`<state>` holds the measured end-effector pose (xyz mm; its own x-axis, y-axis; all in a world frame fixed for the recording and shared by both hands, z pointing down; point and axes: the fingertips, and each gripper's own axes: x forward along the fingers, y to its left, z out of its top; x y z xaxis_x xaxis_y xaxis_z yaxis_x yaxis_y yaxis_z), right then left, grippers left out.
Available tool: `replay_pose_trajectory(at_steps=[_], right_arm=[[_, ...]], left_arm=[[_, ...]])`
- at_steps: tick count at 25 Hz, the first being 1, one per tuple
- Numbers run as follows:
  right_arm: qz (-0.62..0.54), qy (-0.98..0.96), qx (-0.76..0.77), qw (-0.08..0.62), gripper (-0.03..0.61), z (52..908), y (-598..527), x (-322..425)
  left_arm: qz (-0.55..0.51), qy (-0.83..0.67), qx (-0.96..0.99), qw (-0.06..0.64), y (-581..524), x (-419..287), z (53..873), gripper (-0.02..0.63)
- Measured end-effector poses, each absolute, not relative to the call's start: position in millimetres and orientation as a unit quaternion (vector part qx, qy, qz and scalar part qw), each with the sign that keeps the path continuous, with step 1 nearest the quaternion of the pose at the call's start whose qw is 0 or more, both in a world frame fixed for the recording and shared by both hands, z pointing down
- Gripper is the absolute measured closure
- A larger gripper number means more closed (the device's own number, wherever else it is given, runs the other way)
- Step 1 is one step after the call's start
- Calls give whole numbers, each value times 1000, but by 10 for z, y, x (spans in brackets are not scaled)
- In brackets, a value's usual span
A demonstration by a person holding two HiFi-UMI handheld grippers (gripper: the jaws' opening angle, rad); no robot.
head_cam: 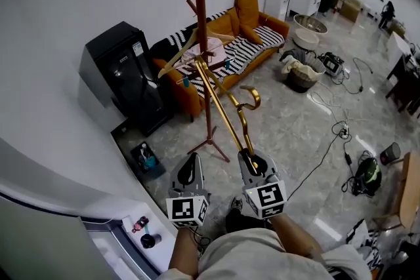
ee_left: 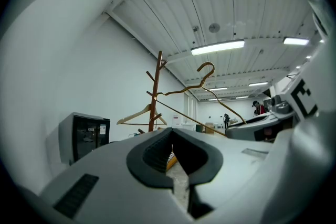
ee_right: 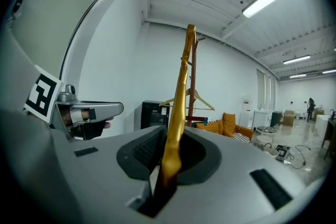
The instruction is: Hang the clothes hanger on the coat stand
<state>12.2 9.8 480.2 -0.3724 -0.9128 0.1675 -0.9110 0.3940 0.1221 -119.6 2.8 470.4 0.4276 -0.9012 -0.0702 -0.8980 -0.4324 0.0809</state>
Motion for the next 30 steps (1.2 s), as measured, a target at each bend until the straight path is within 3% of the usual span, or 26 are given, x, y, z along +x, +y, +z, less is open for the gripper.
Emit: replay_pose_trajectory(at_steps=[16,30], right_arm=[[-8,-882,462,94,531,4606,-992,182],[-20,-911,401,90,531,4472,-1652,134]], left_arm=[[-26,-540,841,-2,-1215,-912,4552,604],[55,-589,802,-81,-1930,-1063,4356,604]])
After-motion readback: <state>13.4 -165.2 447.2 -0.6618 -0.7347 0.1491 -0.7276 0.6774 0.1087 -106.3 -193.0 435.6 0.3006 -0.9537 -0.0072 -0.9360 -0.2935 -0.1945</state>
